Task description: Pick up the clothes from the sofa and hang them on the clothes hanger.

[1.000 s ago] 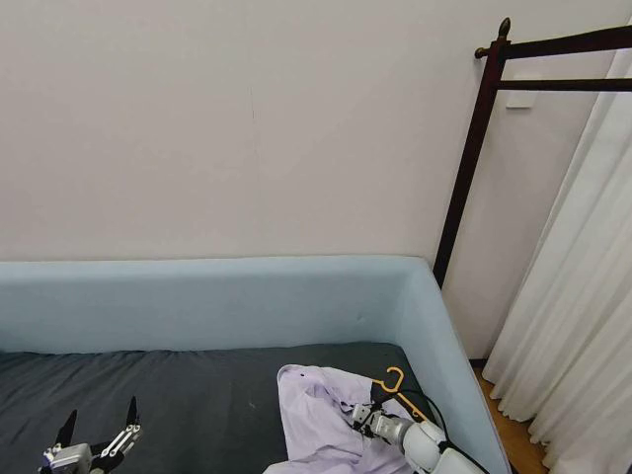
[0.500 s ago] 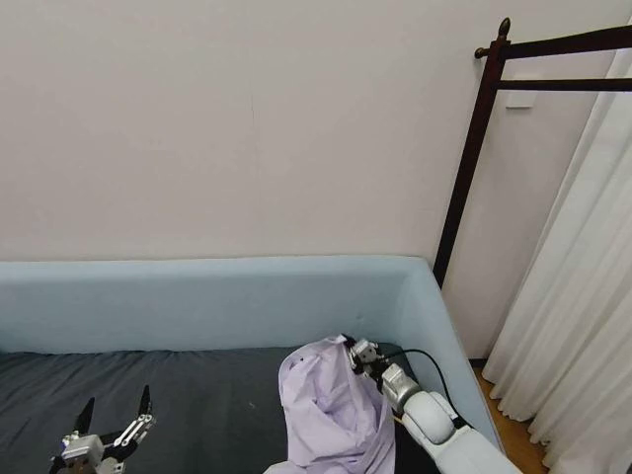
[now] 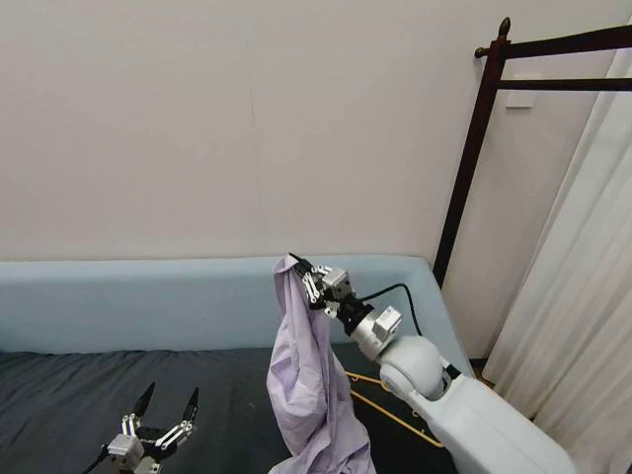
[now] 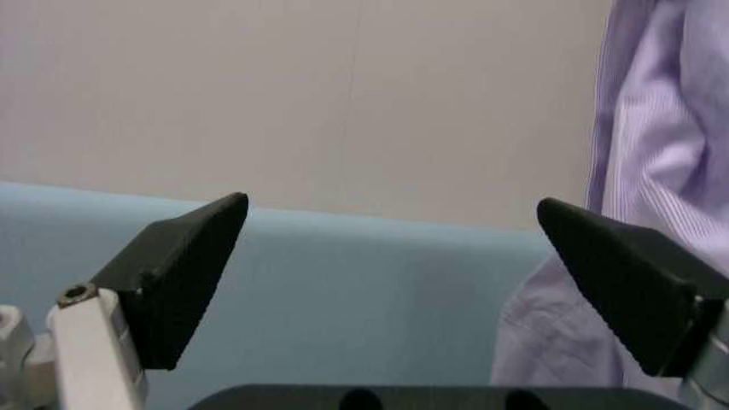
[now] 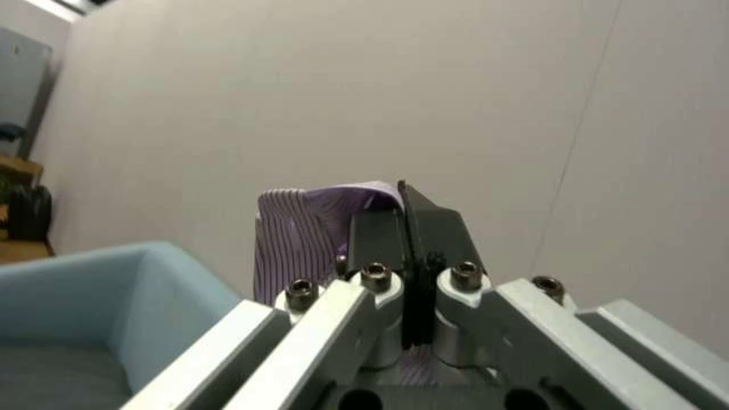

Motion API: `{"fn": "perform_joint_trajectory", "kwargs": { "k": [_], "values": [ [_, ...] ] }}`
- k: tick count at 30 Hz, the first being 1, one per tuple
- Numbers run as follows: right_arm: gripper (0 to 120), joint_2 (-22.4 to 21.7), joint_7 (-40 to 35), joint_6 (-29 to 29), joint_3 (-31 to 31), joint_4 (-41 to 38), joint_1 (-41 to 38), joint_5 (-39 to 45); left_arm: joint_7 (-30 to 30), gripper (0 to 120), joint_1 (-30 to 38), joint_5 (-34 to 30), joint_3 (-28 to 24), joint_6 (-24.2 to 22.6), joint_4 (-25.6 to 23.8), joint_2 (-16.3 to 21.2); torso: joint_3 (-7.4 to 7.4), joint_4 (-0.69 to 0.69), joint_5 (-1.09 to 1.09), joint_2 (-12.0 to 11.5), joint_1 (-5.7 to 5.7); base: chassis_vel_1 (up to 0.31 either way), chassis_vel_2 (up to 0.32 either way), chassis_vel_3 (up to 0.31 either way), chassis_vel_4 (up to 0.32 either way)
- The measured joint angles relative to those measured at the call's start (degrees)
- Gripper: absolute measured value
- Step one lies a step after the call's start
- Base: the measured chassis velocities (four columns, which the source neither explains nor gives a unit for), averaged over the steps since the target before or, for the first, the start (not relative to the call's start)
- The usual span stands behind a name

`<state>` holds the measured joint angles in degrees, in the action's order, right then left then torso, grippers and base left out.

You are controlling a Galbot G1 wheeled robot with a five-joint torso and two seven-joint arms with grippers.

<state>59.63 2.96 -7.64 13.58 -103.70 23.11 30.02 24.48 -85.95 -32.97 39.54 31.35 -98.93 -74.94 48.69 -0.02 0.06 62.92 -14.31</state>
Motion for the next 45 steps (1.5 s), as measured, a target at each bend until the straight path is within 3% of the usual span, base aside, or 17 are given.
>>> {"fn": "perform_joint_trajectory", "kwargs": {
  "k": [13,22,28,35,45],
  "values": [
    [0,-1.0,-0.1,0.1,2.0,-1.2,-19.6,11.9,6.7,100,0.6,-2.6,0.1,2.2,-1.8,-0.9,0.00,-0.01,0.00,0.0,0.00,0.000,0.000,0.000,0.000],
    [0,0.6,0.9,-1.2,4.0,4.0,-29.3,12.8,7.1,100,-0.2,-3.6,0.7,3.2,-4.3,-2.1,0.00,0.01,0.00,0.0,0.00,0.000,0.000,0.000,0.000],
    [0,-1.4,3.8,-3.0,4.4,3.5,-22.8,10.1,8.1,100,-0.6,-4.0,1.0,4.1,-3.6,-2.7,0.00,0.02,0.00,0.0,0.00,0.000,0.000,0.000,0.000],
    [0,-6.1,8.4,-9.1,3.3,6.0,-5.5,1.6,7.9,100,0.2,-0.8,0.7,3.7,-0.7,-2.6,0.01,-0.03,0.03,0.0,0.00,0.000,0.000,0.000,0.000],
    [0,-4.9,13.9,-12.8,1.9,6.0,-2.0,4.0,0.1,100,4.5,-0.2,-2.1,1.7,2.8,-1.3,0.00,-0.02,0.00,0.0,0.00,0.000,0.000,0.000,0.000]
  ]
}}
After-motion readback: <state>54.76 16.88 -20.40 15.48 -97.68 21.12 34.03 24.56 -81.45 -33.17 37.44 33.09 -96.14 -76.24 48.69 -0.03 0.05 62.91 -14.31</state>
